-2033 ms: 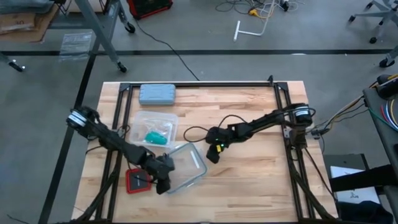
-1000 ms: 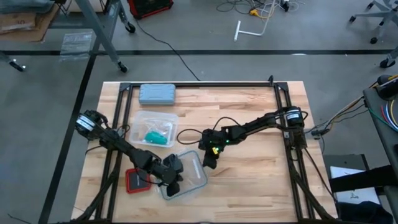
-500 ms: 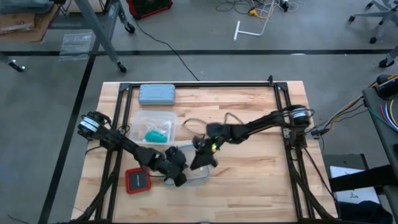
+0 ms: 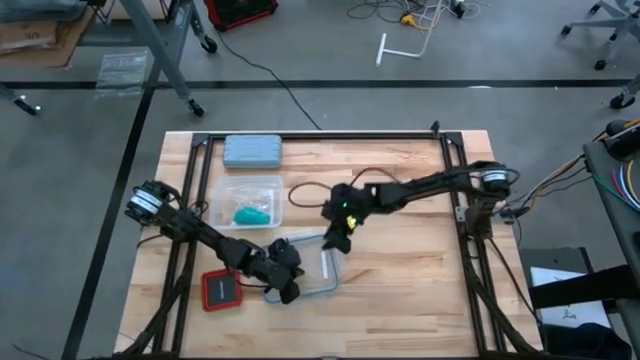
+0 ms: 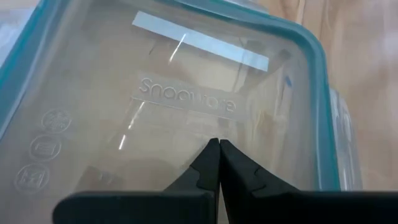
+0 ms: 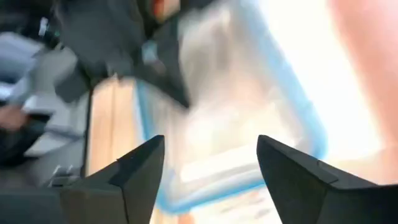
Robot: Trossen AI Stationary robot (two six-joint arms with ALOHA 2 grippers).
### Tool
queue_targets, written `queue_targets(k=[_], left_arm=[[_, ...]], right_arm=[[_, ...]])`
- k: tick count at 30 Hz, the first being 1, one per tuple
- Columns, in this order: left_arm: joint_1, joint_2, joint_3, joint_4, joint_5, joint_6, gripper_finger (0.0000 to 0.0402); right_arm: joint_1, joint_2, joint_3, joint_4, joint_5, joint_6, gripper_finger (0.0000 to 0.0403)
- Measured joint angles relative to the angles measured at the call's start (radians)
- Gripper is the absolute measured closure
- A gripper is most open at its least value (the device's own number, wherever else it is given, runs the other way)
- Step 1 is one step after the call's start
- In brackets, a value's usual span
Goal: Roll bandage
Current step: Close the transparent food container
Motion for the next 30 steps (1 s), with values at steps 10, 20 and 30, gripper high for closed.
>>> queue_targets(k=[10, 20, 30], left_arm=[[0.016, 0.0, -0.001, 0.008, -0.005, 0.011, 0.0401], [0.026, 0.0, -0.005, 0.006, -0.017, 0.011, 0.0401], [0.028, 0.1, -0.004, 0.159, -0.023, 0.01, 0.0401]], right_arm=[[-0.015, 0.021, 0.018, -0.132, 0.156, -0.098, 0.0141], [-0.004, 0.185, 0.042, -0.067, 0.052, -0.081, 0.0138], [0.006, 0.276, 0.089, 0.095, -0.124, 0.033, 0.0152]])
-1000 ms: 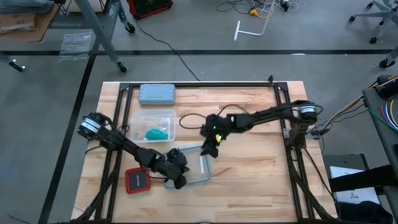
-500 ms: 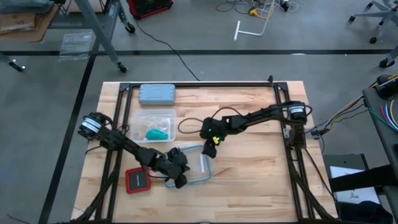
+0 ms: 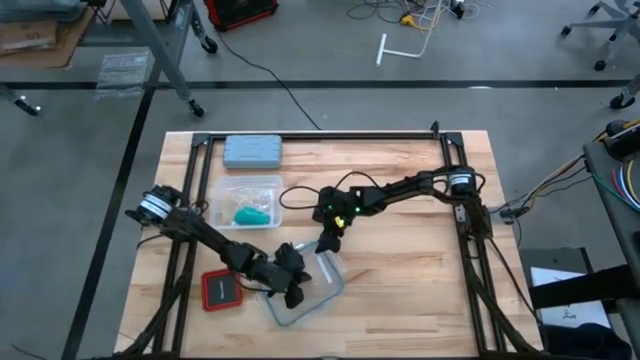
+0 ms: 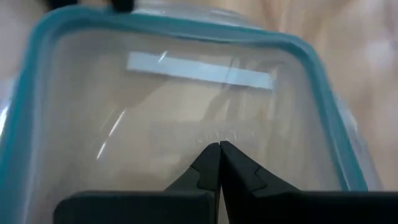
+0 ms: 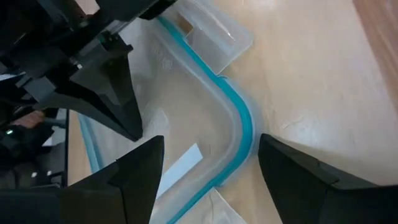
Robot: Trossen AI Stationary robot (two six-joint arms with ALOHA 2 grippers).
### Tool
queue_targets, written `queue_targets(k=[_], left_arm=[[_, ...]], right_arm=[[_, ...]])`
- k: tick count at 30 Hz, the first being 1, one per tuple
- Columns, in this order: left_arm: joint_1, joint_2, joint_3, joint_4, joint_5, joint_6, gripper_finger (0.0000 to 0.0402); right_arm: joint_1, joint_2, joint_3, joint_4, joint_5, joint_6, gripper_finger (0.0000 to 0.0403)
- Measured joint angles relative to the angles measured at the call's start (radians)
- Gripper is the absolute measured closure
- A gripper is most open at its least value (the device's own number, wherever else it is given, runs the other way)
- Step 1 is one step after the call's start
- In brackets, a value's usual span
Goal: Roll bandage
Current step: Close the transparent food container
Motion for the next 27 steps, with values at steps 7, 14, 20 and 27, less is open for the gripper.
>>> queue_targets(k=[7, 14, 20, 27], left_arm=[[0.0, 0.06, 0.004, 0.104, -0.031, 0.007, 0.0401], [0.006, 0.06, 0.005, 0.108, -0.041, 0.012, 0.0401], [0.006, 0.06, 0.005, 0.109, -0.041, 0.004, 0.0401], [0.028, 0.07, 0.002, 0.089, -0.203, 0.004, 0.0401]], right_arm=[[0.0, 0.008, 0.029, -0.075, -0.037, -0.049, 0.0155], [0.004, 0.009, 0.038, -0.076, -0.126, -0.071, 0.0156], [0.004, 0.013, 0.075, -0.09, -0.203, -0.081, 0.0159], [0.08, 0.014, 0.094, -0.019, -0.446, -0.115, 0.0178]])
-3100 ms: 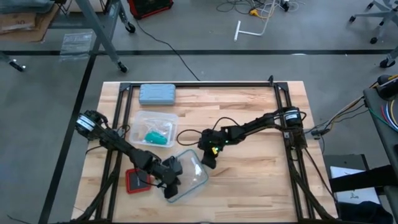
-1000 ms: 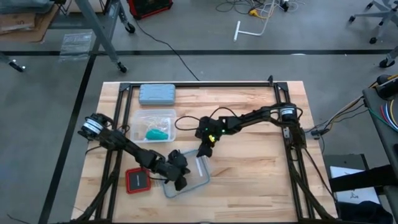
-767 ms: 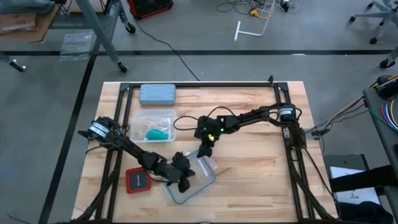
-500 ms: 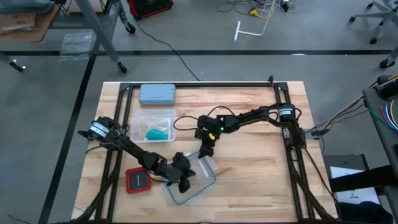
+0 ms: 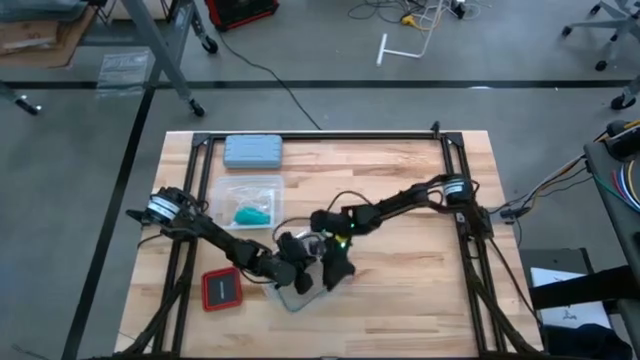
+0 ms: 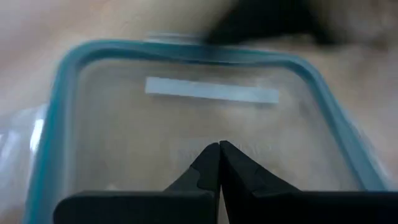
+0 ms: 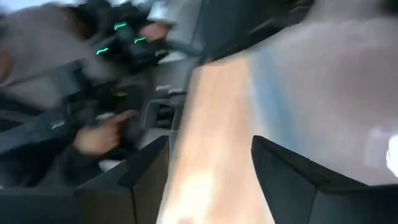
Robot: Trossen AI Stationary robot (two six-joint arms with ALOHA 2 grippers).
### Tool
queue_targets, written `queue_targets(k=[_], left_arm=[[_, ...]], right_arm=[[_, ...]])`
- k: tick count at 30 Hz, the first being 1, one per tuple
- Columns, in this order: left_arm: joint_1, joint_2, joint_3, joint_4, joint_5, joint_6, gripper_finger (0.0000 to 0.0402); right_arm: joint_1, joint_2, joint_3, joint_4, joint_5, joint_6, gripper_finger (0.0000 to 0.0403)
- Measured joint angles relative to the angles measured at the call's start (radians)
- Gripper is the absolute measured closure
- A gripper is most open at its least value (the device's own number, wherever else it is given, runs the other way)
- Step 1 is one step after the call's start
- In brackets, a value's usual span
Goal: Roll bandage
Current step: Close the transparent food container
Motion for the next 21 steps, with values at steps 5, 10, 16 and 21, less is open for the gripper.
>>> queue_targets(k=[5, 10, 16, 21], left_arm=[[0.014, -0.008, 0.001, 0.006, 0.019, 0.018, 0.0401], [0.019, -0.079, -0.005, 0.008, 0.078, 0.099, 0.0401], [0.017, -0.261, -0.001, -0.097, 0.089, 0.159, 0.0401], [-0.003, -0.436, 0.0, -0.201, 0.097, 0.206, 0.0401]], right_arm=[[-0.015, -0.002, 0.004, -0.012, 0.067, -0.005, 0.0195], [-0.057, -0.073, 0.002, -0.058, 0.077, 0.011, 0.0203], [-0.094, -0.235, -0.001, -0.352, 0.263, -0.166, 0.0204], [-0.075, -0.387, -0.029, -0.608, 0.77, -0.338, 0.0202]])
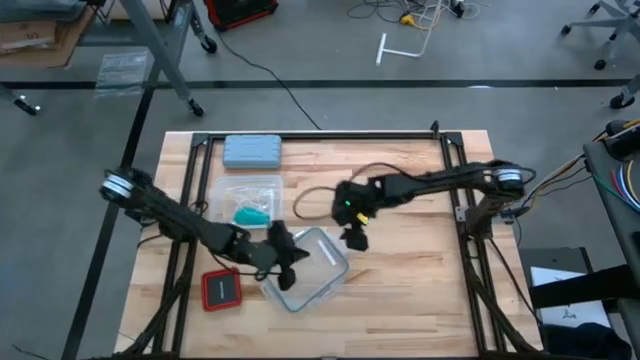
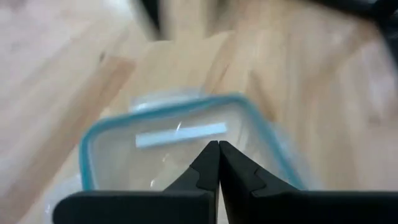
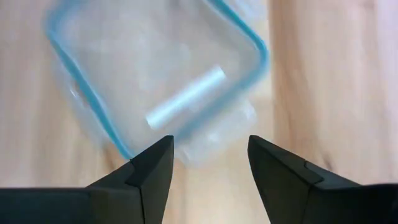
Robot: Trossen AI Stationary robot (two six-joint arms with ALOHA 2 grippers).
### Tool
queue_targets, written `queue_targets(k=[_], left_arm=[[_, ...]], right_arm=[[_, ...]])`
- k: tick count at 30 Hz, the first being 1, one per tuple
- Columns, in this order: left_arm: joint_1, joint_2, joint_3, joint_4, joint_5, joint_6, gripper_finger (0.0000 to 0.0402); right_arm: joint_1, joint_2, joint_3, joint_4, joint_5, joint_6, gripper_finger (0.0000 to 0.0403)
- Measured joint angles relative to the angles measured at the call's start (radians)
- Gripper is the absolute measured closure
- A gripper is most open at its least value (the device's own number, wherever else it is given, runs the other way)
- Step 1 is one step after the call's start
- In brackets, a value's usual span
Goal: Roll bandage
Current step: Close the transparent food container
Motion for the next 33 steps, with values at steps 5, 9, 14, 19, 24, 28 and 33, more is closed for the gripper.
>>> queue_targets(k=[5, 9, 14, 19, 24, 28, 33], left_arm=[[-0.048, -0.13, -0.003, -0.208, 0.084, -0.04, 0.0401], [-0.112, -0.145, -0.001, -0.323, 0.098, -0.027, 0.0401], [-0.119, -0.099, -0.002, -0.459, -0.026, -0.068, 0.0401], [-0.093, -0.018, 0.0, -0.497, -0.103, -0.124, 0.0401], [-0.068, 0.071, 0.003, -0.484, -0.111, -0.184, 0.0401], [-0.067, 0.113, 0.003, -0.463, -0.111, -0.243, 0.0401], [-0.067, 0.125, 0.005, -0.432, -0.11, -0.28, 0.0401]], right_arm=[[0.054, -0.123, -0.146, -0.015, 0.154, -0.032, 0.0204], [0.125, -0.179, -0.331, 0.159, 0.198, -0.013, 0.0204], [0.255, -0.191, -0.472, 0.403, 0.463, 0.051, 0.0204], [0.415, -0.154, -0.481, 0.49, 0.847, -0.063, 0.0206], [0.533, -0.081, -0.476, 0.718, 1.162, -0.246, 0.0215], [0.557, -0.042, -0.471, 0.791, 1.058, -0.277, 0.0217], [0.55, -0.045, -0.468, 0.767, 0.737, -0.136, 0.0219]])
